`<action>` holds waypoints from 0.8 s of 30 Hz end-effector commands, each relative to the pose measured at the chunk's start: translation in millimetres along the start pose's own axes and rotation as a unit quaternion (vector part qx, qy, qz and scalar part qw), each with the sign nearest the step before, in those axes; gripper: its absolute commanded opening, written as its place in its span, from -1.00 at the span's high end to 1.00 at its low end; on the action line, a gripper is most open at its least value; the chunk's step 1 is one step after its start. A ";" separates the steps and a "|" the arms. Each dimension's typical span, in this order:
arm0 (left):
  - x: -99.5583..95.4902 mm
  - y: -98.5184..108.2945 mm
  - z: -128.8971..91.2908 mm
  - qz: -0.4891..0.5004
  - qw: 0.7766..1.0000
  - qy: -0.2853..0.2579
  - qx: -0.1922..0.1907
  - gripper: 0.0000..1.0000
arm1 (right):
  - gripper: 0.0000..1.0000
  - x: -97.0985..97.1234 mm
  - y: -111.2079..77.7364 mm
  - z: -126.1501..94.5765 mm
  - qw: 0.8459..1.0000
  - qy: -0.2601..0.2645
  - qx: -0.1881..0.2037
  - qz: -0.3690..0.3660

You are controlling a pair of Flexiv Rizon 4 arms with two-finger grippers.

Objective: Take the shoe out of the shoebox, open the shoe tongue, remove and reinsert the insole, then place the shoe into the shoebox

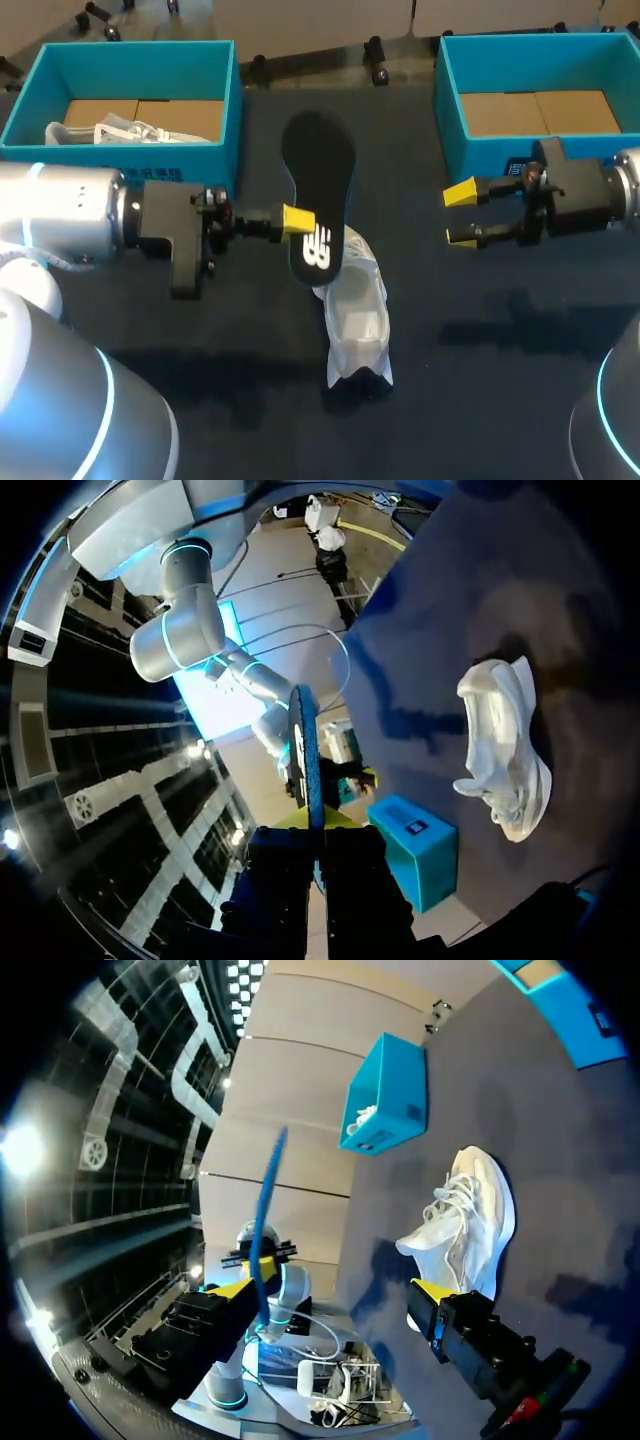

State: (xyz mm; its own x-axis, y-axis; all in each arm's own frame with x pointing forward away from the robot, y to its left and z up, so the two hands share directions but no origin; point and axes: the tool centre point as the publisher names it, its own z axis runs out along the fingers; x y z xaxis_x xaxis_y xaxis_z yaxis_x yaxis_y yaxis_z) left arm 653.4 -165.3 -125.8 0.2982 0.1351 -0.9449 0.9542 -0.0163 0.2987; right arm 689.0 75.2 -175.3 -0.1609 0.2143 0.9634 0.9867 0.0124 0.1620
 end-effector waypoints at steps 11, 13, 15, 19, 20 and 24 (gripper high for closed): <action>44.3 5.7 27.5 0.032 0.999 -0.033 -0.012 1.00 | -1.00 0.1 -0.7 0.3 1.000 0.000 -0.001 0.000; 44.6 5.6 27.7 0.031 0.999 -0.033 -0.014 1.00 | -1.00 0.1 -0.7 0.3 1.000 0.000 -0.001 0.000; 45.2 5.2 28.3 0.034 0.999 -0.032 -0.017 1.00 | -1.00 0.1 -0.7 0.3 1.000 0.000 -0.001 0.000; 45.4 3.9 30.0 0.037 0.999 -0.033 -0.019 1.00 | -1.00 0.1 -0.7 0.3 1.000 0.000 -0.001 0.000; 45.3 3.5 30.6 0.037 0.999 -0.033 -0.020 1.00 | -1.00 0.1 -0.7 0.3 1.000 0.000 -0.001 0.000; 44.9 2.6 32.2 0.036 0.999 -0.033 -0.023 1.00 | -1.00 2.6 6.7 4.9 1.000 0.000 0.007 0.003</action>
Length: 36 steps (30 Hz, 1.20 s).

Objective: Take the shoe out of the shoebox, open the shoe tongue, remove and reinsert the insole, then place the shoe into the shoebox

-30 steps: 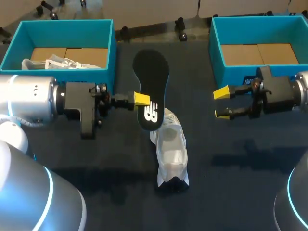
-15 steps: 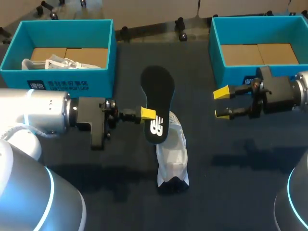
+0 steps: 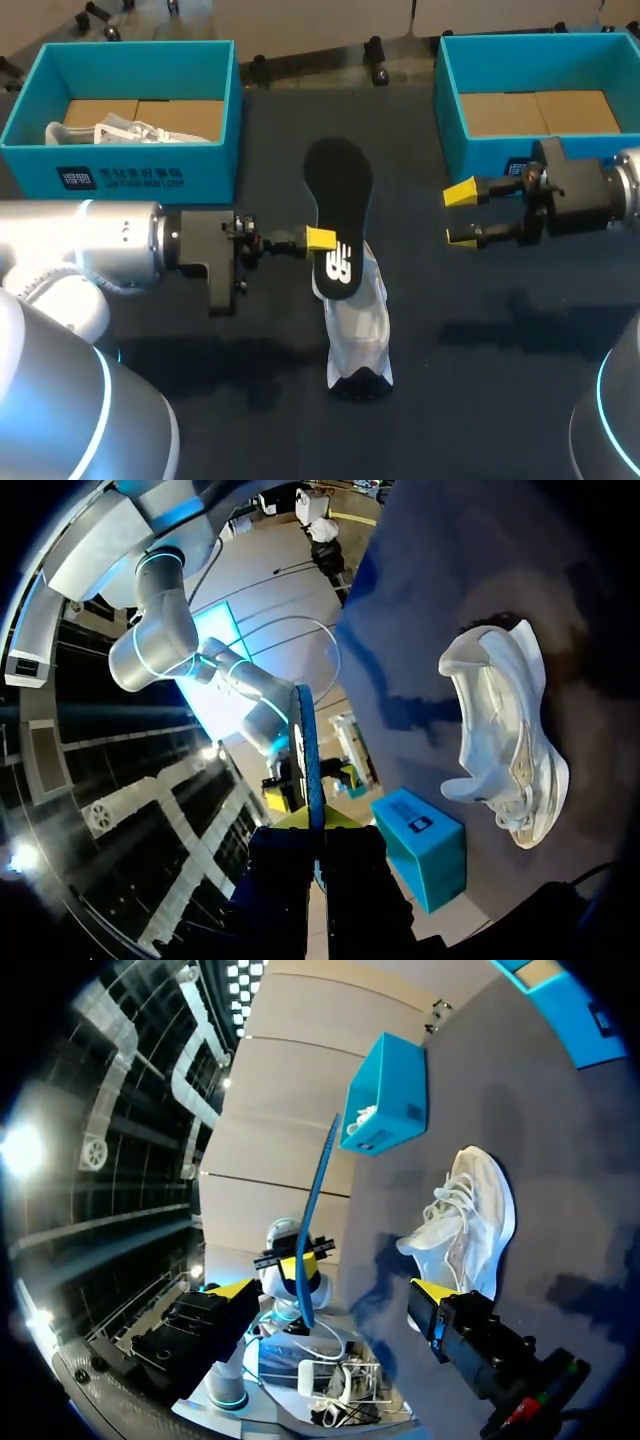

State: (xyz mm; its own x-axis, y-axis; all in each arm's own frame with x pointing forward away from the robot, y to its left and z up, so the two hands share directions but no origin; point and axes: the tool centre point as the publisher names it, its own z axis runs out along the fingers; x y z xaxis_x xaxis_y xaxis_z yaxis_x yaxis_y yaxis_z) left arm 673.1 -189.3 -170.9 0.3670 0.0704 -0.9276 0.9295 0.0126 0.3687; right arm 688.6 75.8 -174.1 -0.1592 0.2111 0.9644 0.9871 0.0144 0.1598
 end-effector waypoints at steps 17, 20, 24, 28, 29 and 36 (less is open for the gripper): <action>-0.4 -3.5 2.3 0.000 1.000 0.000 -0.005 1.00 | -1.00 5.9 28.4 32.0 0.998 0.005 0.029 0.050; -0.4 -3.5 2.3 0.000 1.000 0.000 -0.005 1.00 | -1.00 8.8 30.4 38.3 0.998 0.001 0.036 0.061; -0.4 -3.5 2.3 0.000 1.000 0.000 -0.005 1.00 | -1.00 13.9 32.9 46.4 0.997 -0.005 0.041 0.064; 0.0 -4.3 4.1 0.004 1.000 -0.001 -0.011 1.00 | -1.00 16.7 34.0 52.4 0.997 -0.004 0.043 0.068; 0.0 -4.2 4.6 0.006 1.000 -0.001 -0.012 1.00 | -1.00 16.9 34.1 53.8 0.997 -0.004 0.043 0.069; 5.1 -4.4 11.5 0.022 1.000 0.005 -0.020 1.00 | -1.00 13.3 33.0 63.9 0.996 0.005 0.046 0.073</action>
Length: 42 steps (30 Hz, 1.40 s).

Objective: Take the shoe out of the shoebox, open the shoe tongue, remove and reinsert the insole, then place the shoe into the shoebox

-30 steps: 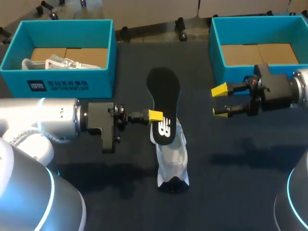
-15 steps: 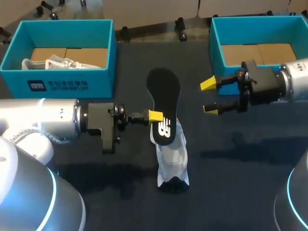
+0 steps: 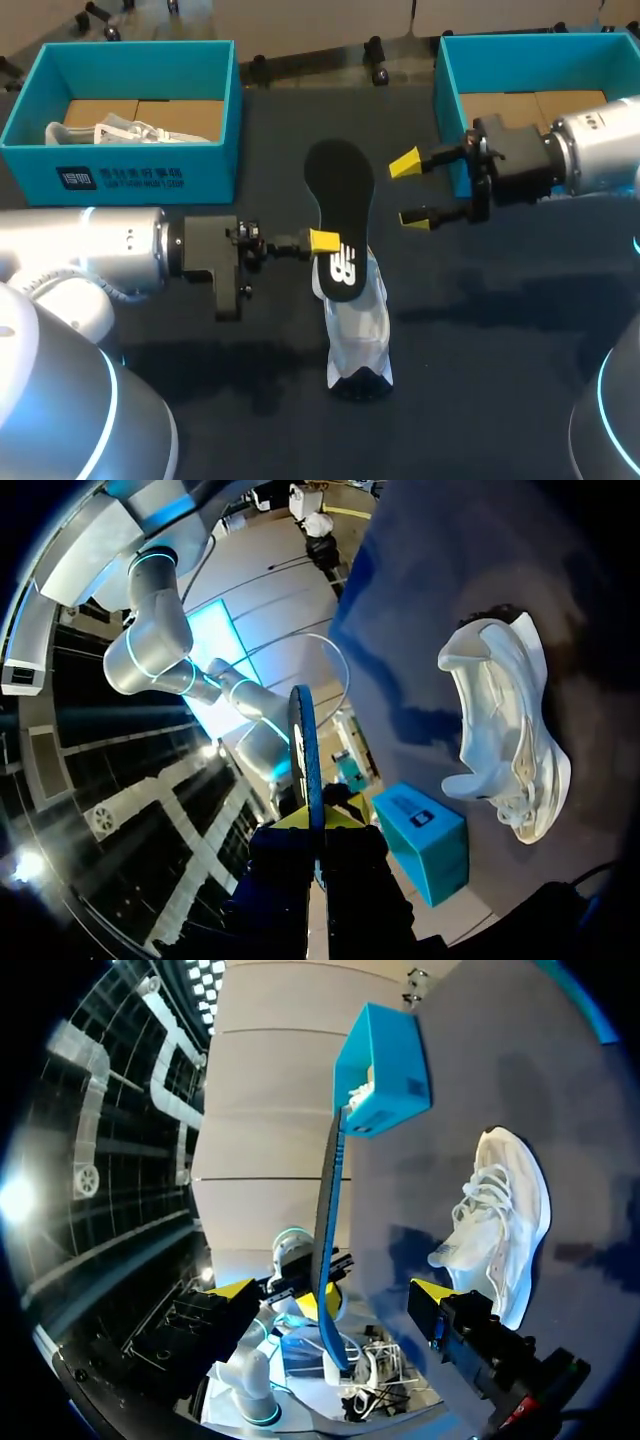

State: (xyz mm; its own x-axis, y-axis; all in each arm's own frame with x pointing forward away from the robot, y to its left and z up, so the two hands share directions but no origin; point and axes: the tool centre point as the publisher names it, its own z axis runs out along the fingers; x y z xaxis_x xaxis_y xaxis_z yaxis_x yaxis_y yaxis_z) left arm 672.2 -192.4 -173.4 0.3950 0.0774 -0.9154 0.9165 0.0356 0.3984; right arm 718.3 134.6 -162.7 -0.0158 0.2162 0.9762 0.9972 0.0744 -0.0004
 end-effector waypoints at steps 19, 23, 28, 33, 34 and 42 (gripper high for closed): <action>11.4 -3.0 15.7 0.008 1.000 0.013 -0.010 1.00 | -0.82 -5.6 -3.9 29.4 0.999 -0.026 -0.011 -0.026; 11.4 -3.0 15.7 0.008 1.000 0.013 -0.010 1.00 | -0.66 -6.7 -5.5 31.5 0.999 -0.025 -0.017 -0.025; 11.4 -3.0 15.7 0.008 1.000 0.013 -0.010 1.00 | 0.00 -7.7 -3.2 37.6 0.999 -0.027 -0.015 -0.026; 11.4 -3.0 15.7 0.008 1.000 0.013 -0.010 1.00 | 0.11 -8.5 -2.4 40.7 0.999 -0.029 -0.015 -0.028; 11.4 -3.0 15.7 0.008 1.000 0.013 -0.010 1.00 | 0.11 -7.8 -2.6 41.6 0.999 -0.029 -0.016 -0.030; 11.4 -3.0 15.7 0.008 1.000 0.013 -0.010 1.00 | 0.20 -6.2 -2.4 44.7 0.999 -0.022 -0.019 -0.038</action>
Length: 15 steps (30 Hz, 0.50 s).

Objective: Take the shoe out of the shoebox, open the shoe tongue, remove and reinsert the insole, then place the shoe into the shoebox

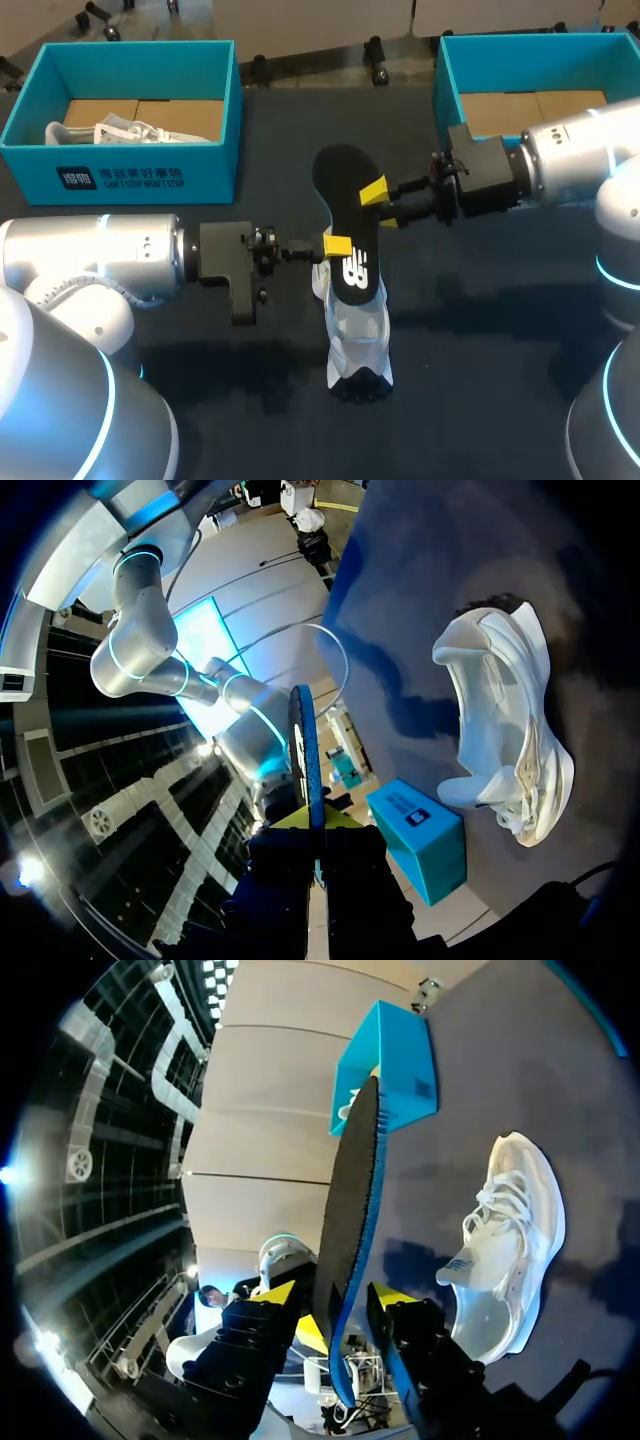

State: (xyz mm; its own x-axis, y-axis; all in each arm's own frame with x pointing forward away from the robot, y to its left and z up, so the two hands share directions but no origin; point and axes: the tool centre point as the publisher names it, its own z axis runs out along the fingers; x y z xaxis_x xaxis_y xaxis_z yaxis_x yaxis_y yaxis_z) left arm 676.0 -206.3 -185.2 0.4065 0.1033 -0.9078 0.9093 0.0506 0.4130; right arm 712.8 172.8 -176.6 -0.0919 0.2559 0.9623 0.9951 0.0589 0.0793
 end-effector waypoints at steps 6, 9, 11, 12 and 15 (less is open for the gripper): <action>0.1 -1.3 0.9 0.001 1.000 0.000 -0.002 1.00 | 0.33 -1.5 0.8 4.4 1.000 0.004 -0.002 -0.001; 0.1 -1.3 0.9 0.001 1.000 0.000 -0.002 1.00 | 0.50 -2.6 0.4 4.1 1.000 0.007 -0.002 0.000; 0.1 -1.3 0.9 0.001 1.000 0.000 -0.002 1.00 | 0.58 -3.0 0.6 4.2 1.000 0.009 -0.002 -0.001; 0.1 -1.3 0.9 0.001 1.000 0.000 -0.002 1.00 | 0.61 -3.7 0.8 4.1 1.000 0.009 -0.002 0.000; 0.1 -1.3 0.9 0.001 1.000 0.000 -0.002 1.00 | 0.74 -4.3 0.7 3.7 1.000 0.012 -0.004 0.002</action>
State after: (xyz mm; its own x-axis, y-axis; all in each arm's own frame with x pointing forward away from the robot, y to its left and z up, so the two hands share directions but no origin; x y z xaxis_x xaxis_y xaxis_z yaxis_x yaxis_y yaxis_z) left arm 676.0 -206.3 -185.2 0.4065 0.1033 -0.9078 0.9094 0.0506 0.4129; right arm 714.1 174.3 -180.4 -0.0883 0.2351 0.9680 0.9955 0.0539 0.0778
